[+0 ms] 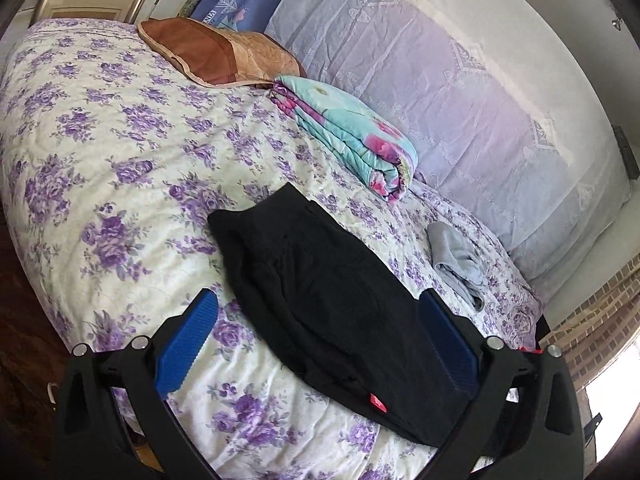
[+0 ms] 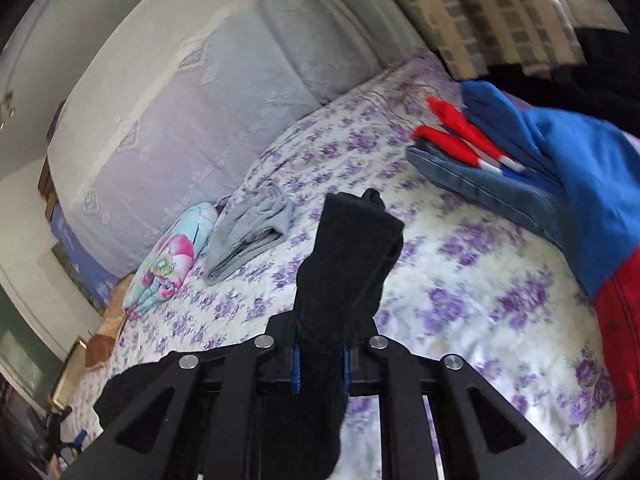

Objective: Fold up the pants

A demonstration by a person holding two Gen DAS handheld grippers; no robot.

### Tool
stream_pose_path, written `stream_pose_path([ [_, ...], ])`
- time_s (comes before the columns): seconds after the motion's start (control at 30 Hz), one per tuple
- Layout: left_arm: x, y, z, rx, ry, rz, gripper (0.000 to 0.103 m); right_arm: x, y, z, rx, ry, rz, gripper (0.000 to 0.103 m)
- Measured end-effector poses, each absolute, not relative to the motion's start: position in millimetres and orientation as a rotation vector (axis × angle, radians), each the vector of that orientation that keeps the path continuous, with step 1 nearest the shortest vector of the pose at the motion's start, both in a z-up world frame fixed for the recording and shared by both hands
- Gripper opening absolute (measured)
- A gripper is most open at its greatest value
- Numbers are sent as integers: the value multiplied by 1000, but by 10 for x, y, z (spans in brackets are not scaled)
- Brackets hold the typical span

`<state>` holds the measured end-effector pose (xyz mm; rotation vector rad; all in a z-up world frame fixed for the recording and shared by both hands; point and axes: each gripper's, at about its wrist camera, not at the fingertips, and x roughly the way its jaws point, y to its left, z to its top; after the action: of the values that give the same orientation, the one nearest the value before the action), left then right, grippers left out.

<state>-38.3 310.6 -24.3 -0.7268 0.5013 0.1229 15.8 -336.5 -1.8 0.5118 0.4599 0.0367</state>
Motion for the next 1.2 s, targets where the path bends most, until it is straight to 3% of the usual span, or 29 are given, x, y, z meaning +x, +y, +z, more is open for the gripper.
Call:
stream_pose_path([
  [0.27, -576, 3462, -295, -748, 456, 190, 98, 699, -1868, 195, 228, 521, 283, 14],
  [0.63, -625, 3728, -509, -763, 475, 229, 98, 1011, -100, -667, -337, 754, 407, 16],
  [0.67, -626, 3745, -522, -762, 475, 229, 98, 991, -40, -683, -371, 757, 407, 25],
  [0.7, -629, 3760, -537, -763, 476, 229, 98, 926, -23, -681, -393, 752, 434, 47],
  [0.77, -631, 3784, -563, -765, 478, 230, 98, 812, 6, -608, -379, 765, 501, 59],
  [1.0, -620, 3855, -669, -783, 490, 230, 98, 829, -216, -21, -137, 702, 519, 59],
  [1.2, -620, 3841, -661, -781, 492, 221, 98, 1237, -146, -415, -145, 824, 412, 59],
])
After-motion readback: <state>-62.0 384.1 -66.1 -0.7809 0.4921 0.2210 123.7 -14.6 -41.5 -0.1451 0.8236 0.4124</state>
